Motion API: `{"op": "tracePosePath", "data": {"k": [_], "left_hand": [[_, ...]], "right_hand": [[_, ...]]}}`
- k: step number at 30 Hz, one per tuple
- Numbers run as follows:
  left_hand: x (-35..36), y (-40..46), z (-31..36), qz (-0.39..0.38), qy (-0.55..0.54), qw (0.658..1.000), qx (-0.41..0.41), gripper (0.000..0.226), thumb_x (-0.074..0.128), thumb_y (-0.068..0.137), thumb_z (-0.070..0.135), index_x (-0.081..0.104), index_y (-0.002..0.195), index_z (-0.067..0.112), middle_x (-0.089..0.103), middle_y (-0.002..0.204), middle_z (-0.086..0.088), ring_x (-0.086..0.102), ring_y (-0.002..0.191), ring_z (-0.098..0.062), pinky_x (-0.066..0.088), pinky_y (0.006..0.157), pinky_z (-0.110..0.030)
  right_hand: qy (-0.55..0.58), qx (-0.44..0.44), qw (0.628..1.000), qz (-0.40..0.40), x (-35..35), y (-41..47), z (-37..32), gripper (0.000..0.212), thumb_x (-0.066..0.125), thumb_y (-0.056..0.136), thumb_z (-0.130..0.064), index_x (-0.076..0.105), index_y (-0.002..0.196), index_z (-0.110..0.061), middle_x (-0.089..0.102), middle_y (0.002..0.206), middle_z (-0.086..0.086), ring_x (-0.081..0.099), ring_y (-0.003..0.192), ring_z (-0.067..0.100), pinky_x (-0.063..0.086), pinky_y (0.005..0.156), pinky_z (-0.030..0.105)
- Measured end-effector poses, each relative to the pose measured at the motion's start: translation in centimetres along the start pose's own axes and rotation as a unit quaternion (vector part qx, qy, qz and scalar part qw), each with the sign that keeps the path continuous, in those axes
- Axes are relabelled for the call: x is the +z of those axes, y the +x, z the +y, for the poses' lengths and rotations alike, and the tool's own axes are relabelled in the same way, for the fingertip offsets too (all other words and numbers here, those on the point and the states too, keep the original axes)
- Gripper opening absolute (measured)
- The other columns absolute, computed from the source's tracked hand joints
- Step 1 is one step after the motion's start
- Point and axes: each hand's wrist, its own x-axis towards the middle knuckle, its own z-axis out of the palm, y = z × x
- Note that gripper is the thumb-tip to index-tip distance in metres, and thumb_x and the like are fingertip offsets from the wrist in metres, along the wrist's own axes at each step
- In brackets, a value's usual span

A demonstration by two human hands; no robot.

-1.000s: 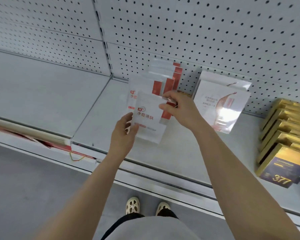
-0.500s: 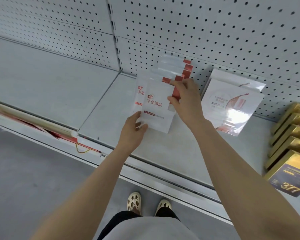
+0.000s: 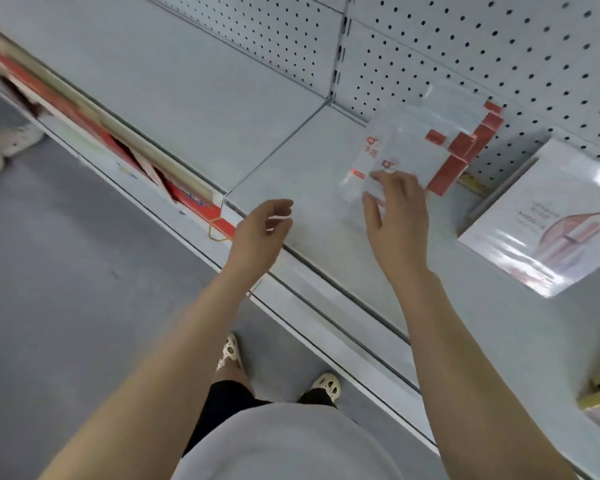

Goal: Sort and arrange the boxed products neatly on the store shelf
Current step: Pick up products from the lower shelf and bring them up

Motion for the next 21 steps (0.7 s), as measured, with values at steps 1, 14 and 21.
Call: {"op": "tracePosePath", "data": {"k": [1, 14, 21], "left_hand": [[-1.4, -0.2, -0.8, 0.017, -0.003, 1.000, -0.006, 0.027, 0.057, 0.095, 0.016, 0.062, 0.118, 0.029, 0.066, 0.107, 0.018, 0.061, 0.091, 0.008, 0.044, 0.075, -0.005], [-27.3, 2.6, -13.8, 0.132, 0.025, 0.987, -0.085, 0.021, 0.057, 0.094, 0.016, 0.065, 0.100, 0.034, 0.066, 0.093, 0.023, 0.059, 0.079, 0.008, 0.040, 0.067, -0.003], [-37.5, 7.5, -18.9, 0.179, 0.016, 0.976, -0.126, 0.020, 0.057, 0.094, 0.019, 0.066, 0.101, 0.036, 0.067, 0.092, 0.021, 0.061, 0.084, 0.003, 0.039, 0.066, -0.002]], "right_hand": [[0.012, 0.010, 1.000, -0.018, 1.2, -0.6, -1.1, 0.030, 0.057, 0.098, -0.017, 0.059, 0.126, -0.009, 0.057, 0.123, 0.014, 0.055, 0.114, 0.030, 0.048, 0.095, 0.042], [0.073, -0.017, 0.986, -0.147, 20.7, 1.9, -22.1, 0.028, 0.051, 0.101, -0.023, 0.059, 0.125, -0.013, 0.063, 0.119, 0.006, 0.055, 0.109, 0.025, 0.043, 0.092, 0.035], [0.085, -0.072, 0.970, -0.218, 28.9, 6.5, -31.8, 0.029, 0.050, 0.102, -0.024, 0.059, 0.127, -0.013, 0.063, 0.120, 0.005, 0.055, 0.112, 0.024, 0.044, 0.094, 0.038]]}}
